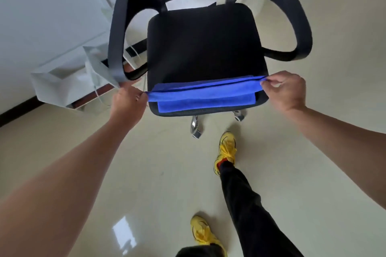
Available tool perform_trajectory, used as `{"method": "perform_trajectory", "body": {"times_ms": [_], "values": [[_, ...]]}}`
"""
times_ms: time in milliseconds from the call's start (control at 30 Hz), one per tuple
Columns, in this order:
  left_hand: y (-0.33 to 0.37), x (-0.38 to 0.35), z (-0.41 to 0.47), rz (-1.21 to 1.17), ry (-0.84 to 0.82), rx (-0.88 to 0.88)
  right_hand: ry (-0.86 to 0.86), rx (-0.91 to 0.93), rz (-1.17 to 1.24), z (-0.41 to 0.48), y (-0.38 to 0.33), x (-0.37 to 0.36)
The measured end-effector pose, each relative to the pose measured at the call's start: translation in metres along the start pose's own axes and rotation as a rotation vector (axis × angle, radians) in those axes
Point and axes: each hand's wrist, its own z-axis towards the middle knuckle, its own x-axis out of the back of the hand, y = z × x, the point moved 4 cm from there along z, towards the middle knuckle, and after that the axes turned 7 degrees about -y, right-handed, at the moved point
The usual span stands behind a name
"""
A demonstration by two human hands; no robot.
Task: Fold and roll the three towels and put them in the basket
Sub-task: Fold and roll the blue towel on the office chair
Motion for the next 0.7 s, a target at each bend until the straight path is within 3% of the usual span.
{"method": "perform_trajectory", "body": {"times_ms": [267,433,700], "values": [[-0.003,0.048,-0.090,-0.063,0.100,-0.007,0.097,0.032,0.093,-0.085,-0.029,0.047],[0.009,0.080,-0.111,-0.242,0.242,0.118,0.166,-0.037,0.258,-0.097,-0.044,0.075],[0.012,0.071,-0.085,-0.244,0.147,0.166,0.085,-0.072,0.263,-0.074,-0.039,0.066]]}}
